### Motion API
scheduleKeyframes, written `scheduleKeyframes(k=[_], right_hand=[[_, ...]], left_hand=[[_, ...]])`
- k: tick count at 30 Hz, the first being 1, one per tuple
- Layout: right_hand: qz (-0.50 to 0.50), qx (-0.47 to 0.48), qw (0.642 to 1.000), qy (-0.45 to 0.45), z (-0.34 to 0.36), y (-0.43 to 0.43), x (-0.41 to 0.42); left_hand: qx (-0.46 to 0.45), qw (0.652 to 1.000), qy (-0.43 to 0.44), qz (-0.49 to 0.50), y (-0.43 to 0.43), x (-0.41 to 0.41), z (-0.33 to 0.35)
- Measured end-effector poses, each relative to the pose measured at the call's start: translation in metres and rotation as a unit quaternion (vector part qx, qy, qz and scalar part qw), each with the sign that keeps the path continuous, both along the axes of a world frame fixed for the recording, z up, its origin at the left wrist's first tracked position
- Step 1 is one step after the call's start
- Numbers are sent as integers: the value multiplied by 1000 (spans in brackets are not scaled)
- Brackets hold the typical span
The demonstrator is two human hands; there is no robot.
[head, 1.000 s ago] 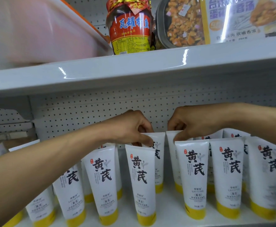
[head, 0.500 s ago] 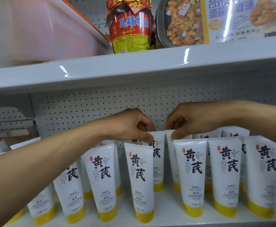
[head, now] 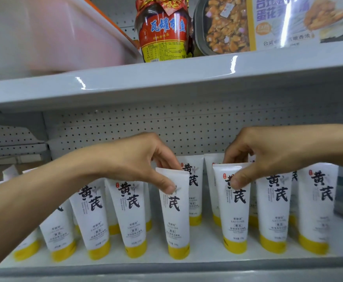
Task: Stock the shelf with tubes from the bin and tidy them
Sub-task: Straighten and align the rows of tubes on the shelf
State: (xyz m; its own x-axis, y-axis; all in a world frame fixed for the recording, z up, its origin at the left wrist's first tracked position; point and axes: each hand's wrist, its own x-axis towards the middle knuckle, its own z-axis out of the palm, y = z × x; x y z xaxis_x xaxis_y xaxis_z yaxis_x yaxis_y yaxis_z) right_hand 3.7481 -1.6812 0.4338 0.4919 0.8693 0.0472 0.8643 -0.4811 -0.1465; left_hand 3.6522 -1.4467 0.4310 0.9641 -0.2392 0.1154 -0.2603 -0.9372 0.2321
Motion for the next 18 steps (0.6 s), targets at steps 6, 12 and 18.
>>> scheduleKeyframes(k=[6, 12, 18], right_hand=[[-26, 5, 1000, -17, -10, 0, 0], [-14, 19, 1000, -15, -11, -2, 0], [-13, 24, 999, -16, -11, -2, 1]], left_hand=[[-29, 999, -19, 6, -12, 7, -9], [-13, 997, -69, 9, -29, 17, -15], [-20, 996, -81, 21, -28, 16, -17]])
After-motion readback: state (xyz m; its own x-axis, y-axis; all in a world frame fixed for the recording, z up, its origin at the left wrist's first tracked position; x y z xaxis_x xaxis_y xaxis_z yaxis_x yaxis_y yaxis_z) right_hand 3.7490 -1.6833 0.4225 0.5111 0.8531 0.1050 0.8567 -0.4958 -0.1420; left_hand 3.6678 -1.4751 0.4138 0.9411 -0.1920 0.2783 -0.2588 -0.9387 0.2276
